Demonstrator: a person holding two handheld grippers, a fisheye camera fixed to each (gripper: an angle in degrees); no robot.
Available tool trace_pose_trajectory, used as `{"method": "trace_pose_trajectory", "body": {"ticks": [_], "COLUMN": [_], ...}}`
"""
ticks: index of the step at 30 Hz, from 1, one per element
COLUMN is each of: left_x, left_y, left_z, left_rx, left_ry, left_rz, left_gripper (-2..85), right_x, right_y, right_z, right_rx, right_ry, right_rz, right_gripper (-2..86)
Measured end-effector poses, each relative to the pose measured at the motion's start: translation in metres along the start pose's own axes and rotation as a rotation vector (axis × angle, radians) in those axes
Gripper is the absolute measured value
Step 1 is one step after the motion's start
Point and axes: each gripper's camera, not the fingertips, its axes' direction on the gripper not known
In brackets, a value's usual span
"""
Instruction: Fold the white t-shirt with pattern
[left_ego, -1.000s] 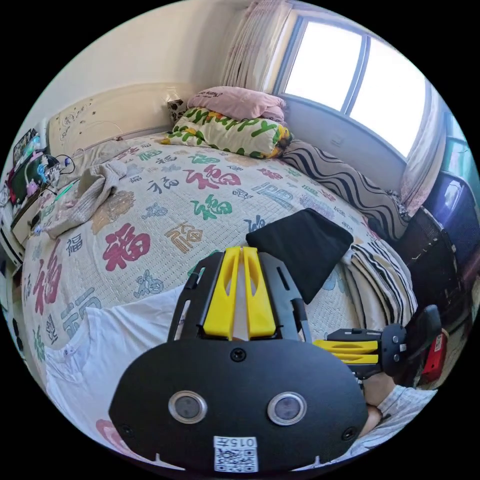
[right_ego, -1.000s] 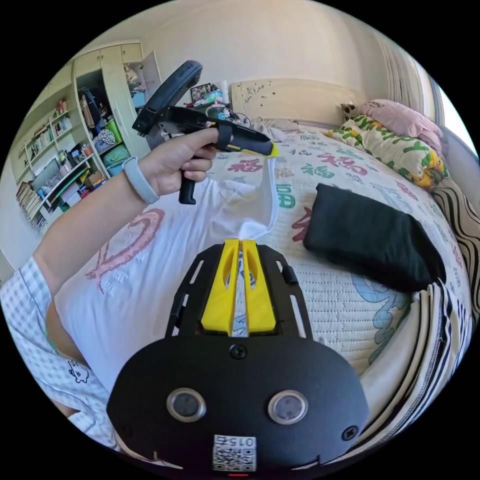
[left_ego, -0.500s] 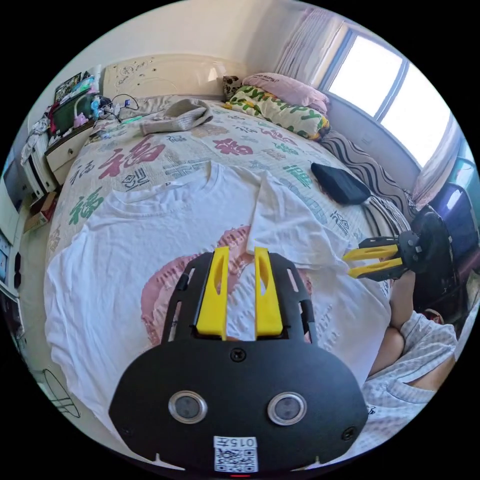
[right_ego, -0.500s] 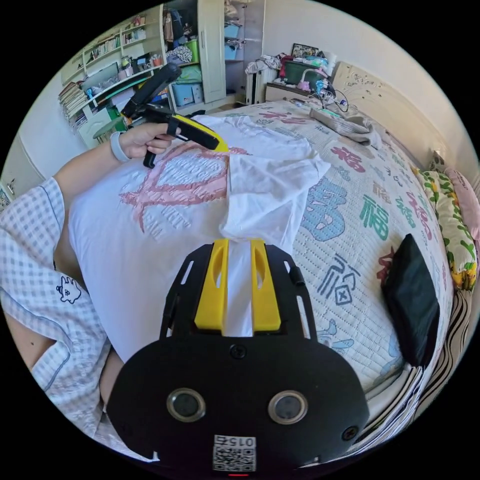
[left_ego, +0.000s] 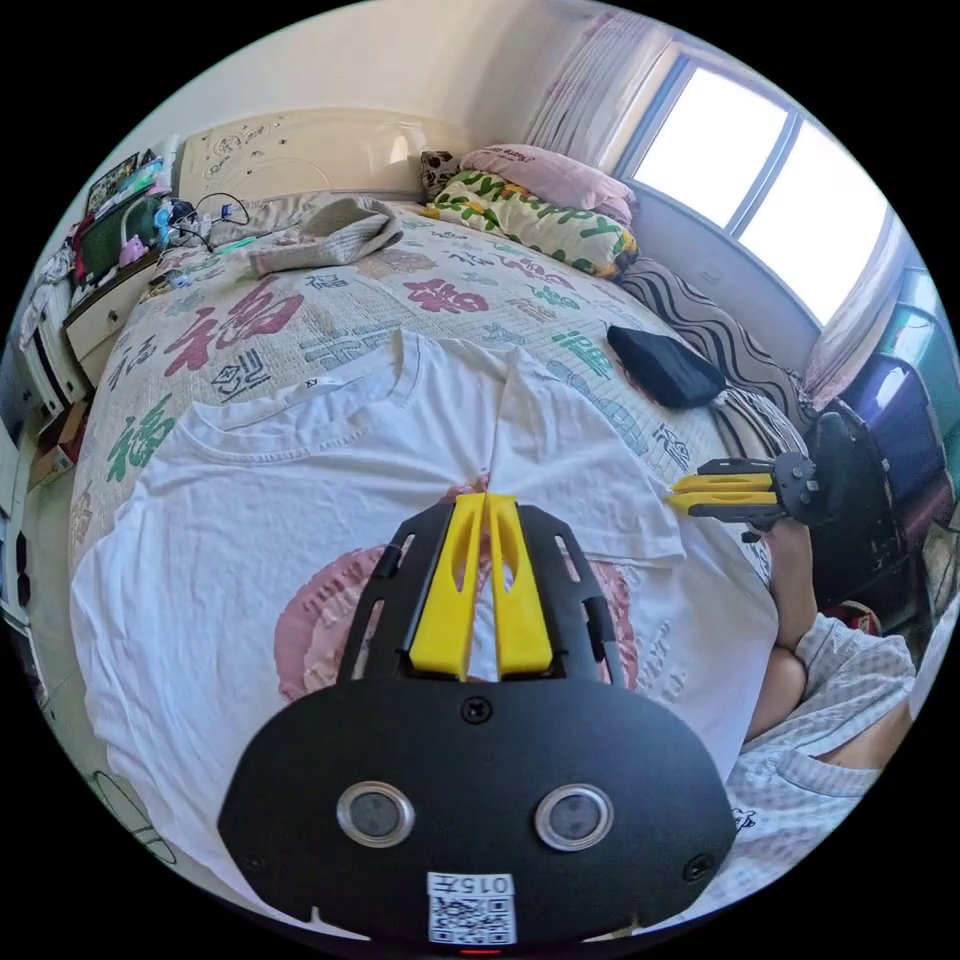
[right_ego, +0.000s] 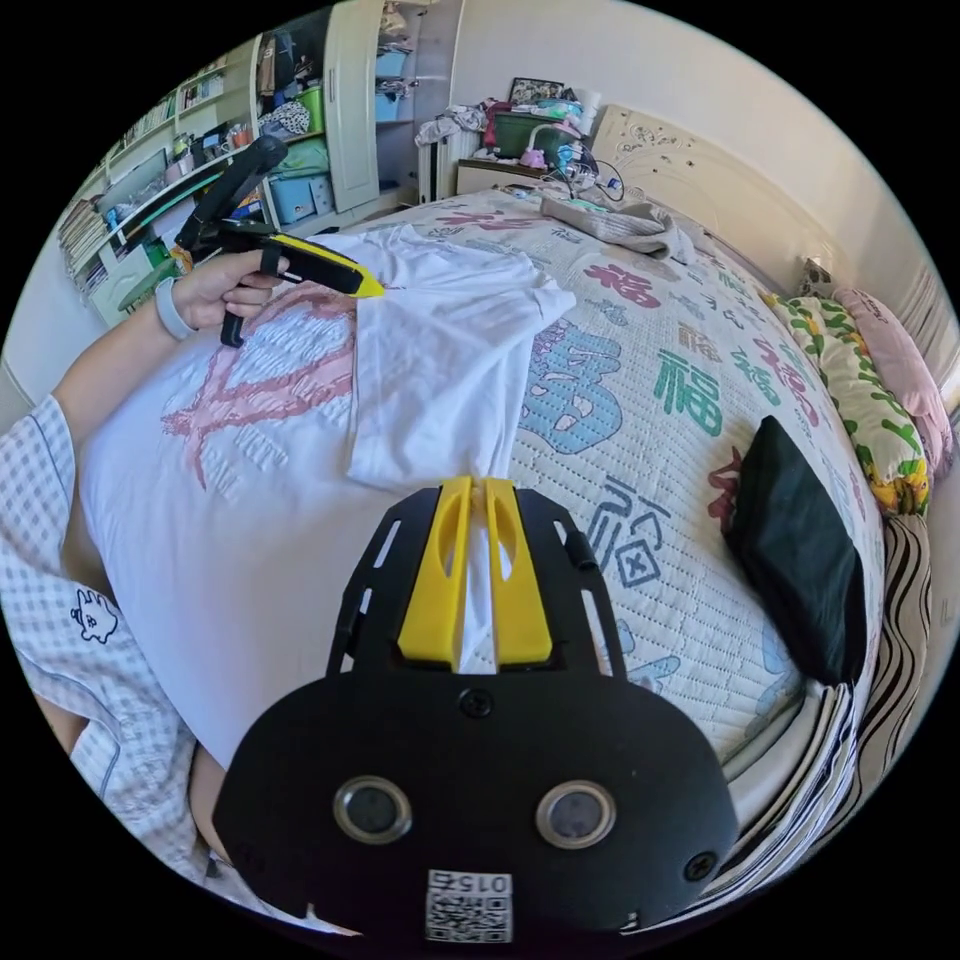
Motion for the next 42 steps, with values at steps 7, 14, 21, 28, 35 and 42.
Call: {"method": "trace_pose_trajectory", "body": {"ticks": [7,14,21,28,35,42], "left_x": [0.003,0.012,0.022,0.014,0.012,0.01], "left_y": [-0.033,-0.144,-0.166,-0.168,-0.142,-0.057], "left_z": [-0.034,0.049,0.096,0.091,0.049,0.004], "left_rx": [0.011,-0.071,-0.14,0.039,0.117,-0.064], "left_ry": [-0.096,0.088,-0.054,-0.012,-0.019,-0.051], "left_rz": [0.052,-0.027,0.003,-0.07,-0.043,0.025], "left_gripper": [7.5,9.9,2.1,1.9,8.4,10.0], "right_x": [0.039,0.051,0.057,0.07,0.05,-0.014], "right_y": [-0.017,-0.019,-0.013,-0.008,0.001,-0.016], "right_z": [-0.018,0.017,0.015,0.014,-0.026,-0.017], "right_rx": [0.032,-0.007,0.02,0.033,0.203,0.179], "right_ry": [-0.1,-0.174,-0.172,-0.209,-0.104,-0.172], "right_rz": [0.036,0.037,0.009,0.07,0.022,-0.224], "right_gripper": [7.9,7.5,2.0,1.1,7.8,8.7]}}
